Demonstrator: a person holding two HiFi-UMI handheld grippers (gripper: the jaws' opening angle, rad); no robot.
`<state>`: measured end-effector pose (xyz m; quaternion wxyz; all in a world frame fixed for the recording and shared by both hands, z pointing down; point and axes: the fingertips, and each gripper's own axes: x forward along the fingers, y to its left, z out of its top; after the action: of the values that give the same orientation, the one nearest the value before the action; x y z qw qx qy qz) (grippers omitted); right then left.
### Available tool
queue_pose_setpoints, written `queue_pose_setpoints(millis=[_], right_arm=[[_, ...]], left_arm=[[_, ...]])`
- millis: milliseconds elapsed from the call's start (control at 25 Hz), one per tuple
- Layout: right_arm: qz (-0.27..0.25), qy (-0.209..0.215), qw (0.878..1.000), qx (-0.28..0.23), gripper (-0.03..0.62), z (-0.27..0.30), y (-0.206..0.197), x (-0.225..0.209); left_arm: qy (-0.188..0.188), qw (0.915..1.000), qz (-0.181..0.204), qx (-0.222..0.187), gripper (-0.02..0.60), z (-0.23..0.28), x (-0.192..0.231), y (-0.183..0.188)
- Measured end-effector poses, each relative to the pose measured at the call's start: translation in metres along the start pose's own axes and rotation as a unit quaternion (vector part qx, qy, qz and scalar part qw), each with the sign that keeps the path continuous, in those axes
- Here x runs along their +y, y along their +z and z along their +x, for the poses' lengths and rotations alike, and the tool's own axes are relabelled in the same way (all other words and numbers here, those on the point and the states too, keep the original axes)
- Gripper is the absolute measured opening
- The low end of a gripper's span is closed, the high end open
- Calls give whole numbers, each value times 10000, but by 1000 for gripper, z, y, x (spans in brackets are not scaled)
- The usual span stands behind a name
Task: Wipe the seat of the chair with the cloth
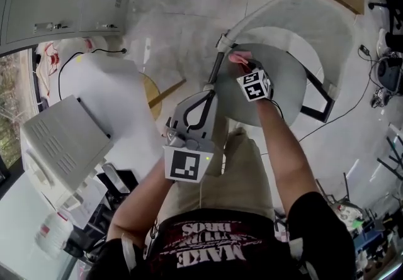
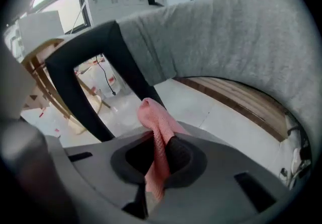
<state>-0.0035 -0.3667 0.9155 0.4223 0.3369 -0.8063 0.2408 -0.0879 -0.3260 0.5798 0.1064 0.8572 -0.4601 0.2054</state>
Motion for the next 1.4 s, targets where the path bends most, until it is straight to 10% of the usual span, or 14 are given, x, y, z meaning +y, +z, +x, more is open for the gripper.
queue_pose_setpoints(millis=[280, 720, 1040, 1240, 1400], right_arm=[[-1455, 119, 9872, 643, 34, 34, -23, 10], [-631, -515, 9861, 1449, 34, -39, -128, -103], [-242, -1259, 9621, 2408, 35, -85, -181, -164], [-567, -348, 9893, 1297, 35, -68, -103, -75], [-1181, 372, 9878, 947, 35, -37, -56, 21]], left_arm=[[-233, 9995, 56, 223, 6, 13, -11, -17], [-245, 9994, 222, 128, 6, 28, -14, 1], [-104, 9998, -10, 162, 5, 19, -16, 7], [-57, 9999, 11, 101, 6, 14, -19, 18], [-3, 9998, 81, 170, 6, 13, -20, 17]])
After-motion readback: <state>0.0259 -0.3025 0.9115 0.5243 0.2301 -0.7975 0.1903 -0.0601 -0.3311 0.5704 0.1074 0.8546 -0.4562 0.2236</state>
